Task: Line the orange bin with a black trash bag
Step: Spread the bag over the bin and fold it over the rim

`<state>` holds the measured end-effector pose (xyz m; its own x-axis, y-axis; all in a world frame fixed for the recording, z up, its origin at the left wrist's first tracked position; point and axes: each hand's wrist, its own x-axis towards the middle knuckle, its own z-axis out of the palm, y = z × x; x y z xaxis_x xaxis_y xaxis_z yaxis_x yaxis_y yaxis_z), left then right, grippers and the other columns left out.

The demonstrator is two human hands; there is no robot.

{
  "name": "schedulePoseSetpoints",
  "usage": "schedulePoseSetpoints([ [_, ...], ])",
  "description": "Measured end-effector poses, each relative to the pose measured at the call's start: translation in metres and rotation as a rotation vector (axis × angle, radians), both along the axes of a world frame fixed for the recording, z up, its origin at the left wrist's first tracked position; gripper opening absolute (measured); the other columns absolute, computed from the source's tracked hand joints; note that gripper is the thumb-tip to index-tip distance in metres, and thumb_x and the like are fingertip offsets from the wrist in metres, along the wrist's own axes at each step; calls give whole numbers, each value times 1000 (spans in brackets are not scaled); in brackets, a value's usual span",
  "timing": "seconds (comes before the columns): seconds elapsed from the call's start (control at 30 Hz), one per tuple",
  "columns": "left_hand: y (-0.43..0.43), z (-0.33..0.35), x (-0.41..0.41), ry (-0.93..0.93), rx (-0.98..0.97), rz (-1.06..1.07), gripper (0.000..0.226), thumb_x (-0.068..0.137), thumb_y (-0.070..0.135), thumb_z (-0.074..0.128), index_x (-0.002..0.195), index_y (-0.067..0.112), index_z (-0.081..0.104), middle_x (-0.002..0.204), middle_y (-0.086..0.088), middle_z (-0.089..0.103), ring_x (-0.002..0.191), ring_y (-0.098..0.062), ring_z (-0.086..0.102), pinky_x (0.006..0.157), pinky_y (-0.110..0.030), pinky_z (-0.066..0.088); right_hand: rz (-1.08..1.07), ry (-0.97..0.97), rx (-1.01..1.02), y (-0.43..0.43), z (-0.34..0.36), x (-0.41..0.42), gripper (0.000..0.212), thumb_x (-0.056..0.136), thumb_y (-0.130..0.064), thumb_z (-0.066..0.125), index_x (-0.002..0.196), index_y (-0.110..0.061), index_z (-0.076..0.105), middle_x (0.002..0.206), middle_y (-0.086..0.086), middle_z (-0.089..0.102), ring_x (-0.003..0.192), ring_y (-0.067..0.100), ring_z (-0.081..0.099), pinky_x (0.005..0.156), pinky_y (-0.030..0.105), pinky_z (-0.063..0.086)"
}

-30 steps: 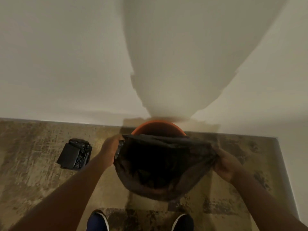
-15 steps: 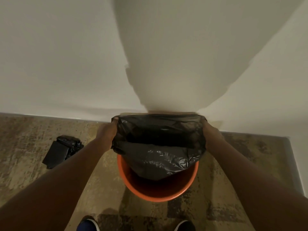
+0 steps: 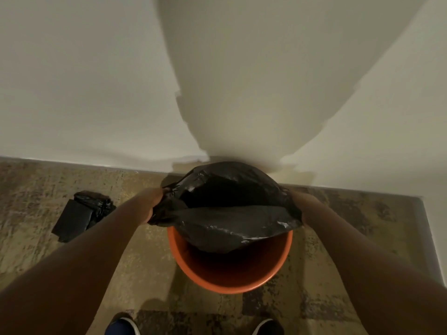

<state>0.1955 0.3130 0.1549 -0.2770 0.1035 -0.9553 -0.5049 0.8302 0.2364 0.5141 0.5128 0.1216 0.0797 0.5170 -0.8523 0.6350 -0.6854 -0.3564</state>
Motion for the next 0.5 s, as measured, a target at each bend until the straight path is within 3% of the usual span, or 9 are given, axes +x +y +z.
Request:
schedulePoseSetpoints([
  [0.07, -12, 4, 1, -17, 60, 10, 41, 94, 38, 66, 115, 3, 70, 107, -25, 74, 84, -37, 73, 67, -48, 63, -59, 45, -62, -16, 16, 10, 19, 96, -29, 65, 95, -10, 64, 97, 13, 64, 86, 27, 63, 65, 32, 52],
  [0.13, -33, 0, 3, -83, 138, 43, 56, 86, 52, 70, 118, 6, 70, 111, -23, 74, 92, -37, 73, 74, -45, 62, -177, 127, -97, -32, 26, 25, 46, 81, -40, 79, 104, -3, 67, 102, 21, 72, 92, 34, 72, 73, 40, 60],
  [0.2, -52, -4, 7, -104, 179, 52, 82, 66, 66, 77, 122, 6, 70, 118, -22, 73, 96, -33, 68, 84, -41, 54, -213, 227, -105, -46, 34, 41, 65, 72, -46, 83, 116, -1, 66, 111, 24, 74, 102, 40, 73, 91, 51, 59],
  [0.27, -68, -8, 13, -111, 208, 51, 91, 55, 65, 81, 122, 4, 69, 120, -22, 72, 101, -34, 64, 94, -43, 49, -173, 244, -104, -60, 39, 53, 57, 81, -42, 77, 120, -1, 66, 116, 24, 72, 106, 39, 70, 96, 50, 57],
  [0.37, -91, -7, 25, -157, 226, 94, 68, 64, 45, 84, 114, 1, 69, 119, -23, 71, 119, -43, 62, 110, -53, 43, -33, 199, -40, -80, 48, 64, 35, 94, -32, 67, 111, -2, 67, 100, 20, 70, 82, 28, 65, 66, 35, 56],
  [0.5, -119, -14, 39, -213, 241, 113, 66, 70, 31, 86, 124, 0, 65, 115, -21, 73, 106, -37, 65, 98, -50, 48, -85, 209, -75, -96, 39, 80, 26, 96, -21, 66, 114, -3, 68, 104, 20, 73, 84, 26, 69, 70, 37, 58],
])
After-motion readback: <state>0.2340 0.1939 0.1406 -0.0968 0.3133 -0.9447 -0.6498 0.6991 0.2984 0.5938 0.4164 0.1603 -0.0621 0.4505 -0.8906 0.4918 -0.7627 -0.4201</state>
